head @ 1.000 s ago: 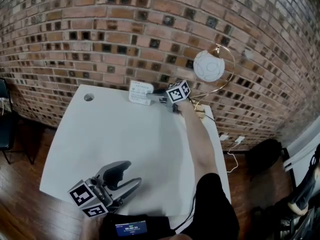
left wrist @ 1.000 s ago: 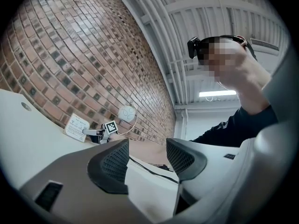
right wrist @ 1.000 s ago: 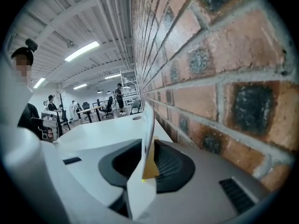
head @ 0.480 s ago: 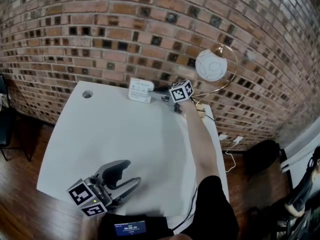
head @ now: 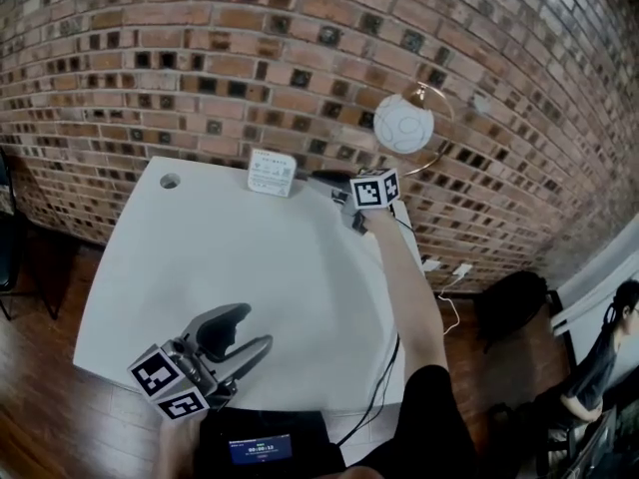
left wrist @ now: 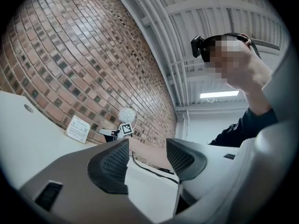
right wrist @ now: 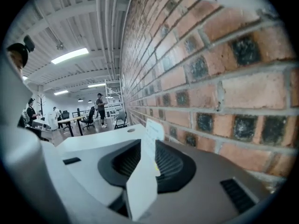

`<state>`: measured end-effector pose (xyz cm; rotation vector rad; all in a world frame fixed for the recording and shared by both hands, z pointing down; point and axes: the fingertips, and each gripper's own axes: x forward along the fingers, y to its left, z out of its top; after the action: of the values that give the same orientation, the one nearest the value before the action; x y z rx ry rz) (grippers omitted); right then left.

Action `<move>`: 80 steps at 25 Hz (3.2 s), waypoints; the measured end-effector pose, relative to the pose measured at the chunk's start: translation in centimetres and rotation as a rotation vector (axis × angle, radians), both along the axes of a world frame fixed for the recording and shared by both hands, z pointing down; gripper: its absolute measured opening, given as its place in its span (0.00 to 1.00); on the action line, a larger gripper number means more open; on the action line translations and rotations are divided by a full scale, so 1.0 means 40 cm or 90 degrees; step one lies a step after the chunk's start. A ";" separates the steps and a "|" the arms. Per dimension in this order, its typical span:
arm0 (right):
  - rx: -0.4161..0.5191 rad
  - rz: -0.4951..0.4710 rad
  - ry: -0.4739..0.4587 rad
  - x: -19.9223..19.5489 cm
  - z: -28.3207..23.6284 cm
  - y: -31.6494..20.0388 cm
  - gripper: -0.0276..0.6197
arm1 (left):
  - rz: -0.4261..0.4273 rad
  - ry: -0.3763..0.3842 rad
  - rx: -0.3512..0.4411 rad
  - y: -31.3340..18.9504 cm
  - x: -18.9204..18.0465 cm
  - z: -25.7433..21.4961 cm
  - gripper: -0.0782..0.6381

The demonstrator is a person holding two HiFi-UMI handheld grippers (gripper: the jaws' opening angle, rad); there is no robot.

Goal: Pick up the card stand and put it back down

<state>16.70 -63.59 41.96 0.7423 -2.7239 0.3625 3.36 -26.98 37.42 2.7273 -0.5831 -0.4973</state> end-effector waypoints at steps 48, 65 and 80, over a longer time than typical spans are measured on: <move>0.123 -0.229 -0.199 -0.274 -0.289 1.478 0.07 | 0.039 0.004 0.075 0.534 -0.052 -0.149 0.46; 0.145 -0.217 -0.192 -0.274 -0.323 1.464 0.07 | 0.027 -0.008 0.067 0.502 -0.061 -0.166 0.46; 0.151 -0.237 -0.183 -0.297 -0.318 1.466 0.07 | 0.032 0.007 0.076 0.503 -0.068 -0.166 0.46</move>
<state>4.81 -4.94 29.25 0.2344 -3.1309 0.0627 0.64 -6.84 30.79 2.8418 -0.4963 -0.5501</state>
